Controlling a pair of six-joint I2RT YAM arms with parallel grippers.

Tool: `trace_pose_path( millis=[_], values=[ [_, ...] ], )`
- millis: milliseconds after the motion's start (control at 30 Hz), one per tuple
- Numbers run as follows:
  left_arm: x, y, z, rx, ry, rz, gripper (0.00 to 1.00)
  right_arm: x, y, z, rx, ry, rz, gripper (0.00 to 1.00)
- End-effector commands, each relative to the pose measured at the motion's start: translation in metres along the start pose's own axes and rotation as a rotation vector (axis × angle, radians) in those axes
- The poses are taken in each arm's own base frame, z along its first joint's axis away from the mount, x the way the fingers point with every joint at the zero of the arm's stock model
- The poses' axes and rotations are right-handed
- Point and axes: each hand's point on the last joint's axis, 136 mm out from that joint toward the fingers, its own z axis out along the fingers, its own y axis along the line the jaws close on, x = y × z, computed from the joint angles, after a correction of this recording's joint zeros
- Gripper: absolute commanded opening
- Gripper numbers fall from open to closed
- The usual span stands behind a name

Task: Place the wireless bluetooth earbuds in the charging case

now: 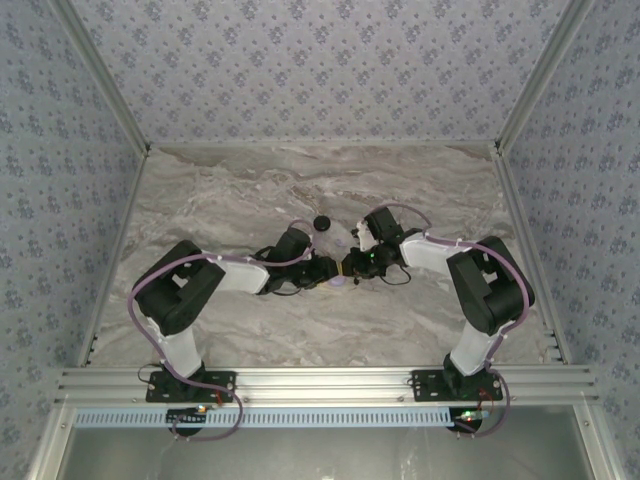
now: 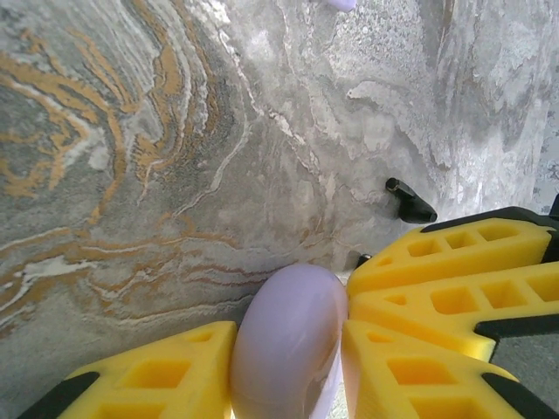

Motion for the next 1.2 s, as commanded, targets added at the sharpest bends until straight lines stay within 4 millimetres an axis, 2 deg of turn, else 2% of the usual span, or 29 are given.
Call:
trace_pose_path(
  millis=[0, 267, 600, 800, 967, 1167],
  values=[
    [-0.002, -0.007, 0.001, 0.025, -0.024, 0.009, 0.36, 0.012, -0.007, 0.005, -0.001, 0.043, 0.047, 0.17],
    [-0.003, -0.006, 0.0, 0.03, -0.035, 0.001, 0.35, 0.011, -0.007, 0.004, -0.021, 0.041, 0.06, 0.18],
    [-0.003, -0.016, -0.002, 0.07, -0.033, 0.014, 0.32, 0.008, -0.006, 0.002, -0.038, 0.03, 0.07, 0.18],
    [-0.002, -0.014, -0.002, 0.065, -0.027, 0.016, 0.25, 0.005, -0.005, -0.001, -0.044, 0.016, 0.074, 0.2],
    [-0.002, -0.014, -0.003, 0.054, -0.026, 0.031, 0.18, -0.001, -0.003, -0.009, -0.043, -0.014, 0.072, 0.23],
    [-0.011, -0.017, -0.015, 0.064, -0.047, 0.061, 0.18, -0.01, 0.0, -0.03, -0.045, -0.08, 0.051, 0.35]
  ],
)
